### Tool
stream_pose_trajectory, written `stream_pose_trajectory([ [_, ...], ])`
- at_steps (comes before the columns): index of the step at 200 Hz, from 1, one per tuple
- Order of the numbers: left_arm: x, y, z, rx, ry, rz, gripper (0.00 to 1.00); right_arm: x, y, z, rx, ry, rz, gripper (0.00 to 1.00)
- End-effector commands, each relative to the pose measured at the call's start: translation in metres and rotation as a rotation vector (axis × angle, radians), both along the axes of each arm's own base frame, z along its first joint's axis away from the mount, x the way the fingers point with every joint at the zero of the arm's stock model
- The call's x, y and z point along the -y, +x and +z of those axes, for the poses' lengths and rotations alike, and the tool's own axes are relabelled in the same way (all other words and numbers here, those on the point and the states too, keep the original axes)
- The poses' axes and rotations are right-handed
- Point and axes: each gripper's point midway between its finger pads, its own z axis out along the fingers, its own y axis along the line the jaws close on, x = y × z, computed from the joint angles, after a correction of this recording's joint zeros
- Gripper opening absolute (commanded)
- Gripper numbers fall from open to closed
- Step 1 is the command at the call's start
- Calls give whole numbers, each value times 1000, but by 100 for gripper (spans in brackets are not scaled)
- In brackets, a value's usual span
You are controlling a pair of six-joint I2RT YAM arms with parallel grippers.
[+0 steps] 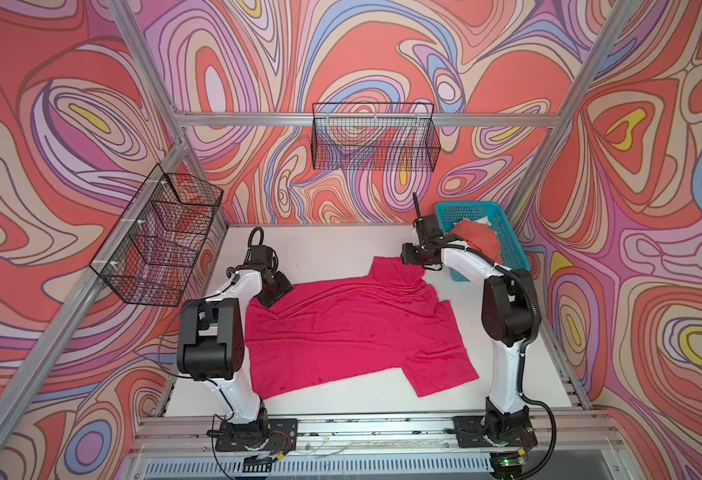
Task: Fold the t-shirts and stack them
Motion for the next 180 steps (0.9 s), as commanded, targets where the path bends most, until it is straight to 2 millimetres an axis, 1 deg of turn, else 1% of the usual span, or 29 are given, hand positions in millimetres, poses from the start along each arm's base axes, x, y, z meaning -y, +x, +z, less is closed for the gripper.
stream_pose_trajectory([
  [1, -1, -5, 13, 2, 2, 9, 63, -20, 0, -29, -69, 17, 64, 60],
  [10, -1, -6, 12, 0, 3, 10, 63, -30, 2, -32, -65, 5, 87, 60],
  [32, -1, -10, 10, -1, 1, 16, 64, -50, 1, -47, -90, 10, 132, 60],
  [58, 0, -11, 7, -6, -5, 14, 64, -68, -10, -71, -131, 6, 172, 60],
  [75, 0, -11, 5, -9, -8, 13, 64, -76, -18, -86, -168, -6, 198, 60],
  [89, 0, -11, 5, -9, -9, 15, 64, -84, -25, -94, -190, 0, 221, 60],
  [117, 1, -11, 3, -13, -10, 13, 64, -97, -30, -101, -204, 2, 257, 60],
  [133, 1, -11, 3, -12, -12, 13, 65, -99, -28, -98, -200, -2, 260, 60],
  [142, 1, -12, 3, -13, -11, 14, 65, -98, -25, -91, -181, -7, 255, 60],
  [164, 1, -12, 5, -8, -11, 13, 65, -90, -10, -55, -87, -35, 222, 62],
  [180, 1, -11, 8, -1, -12, 13, 65, -75, 4, -30, -36, -44, 183, 62],
])
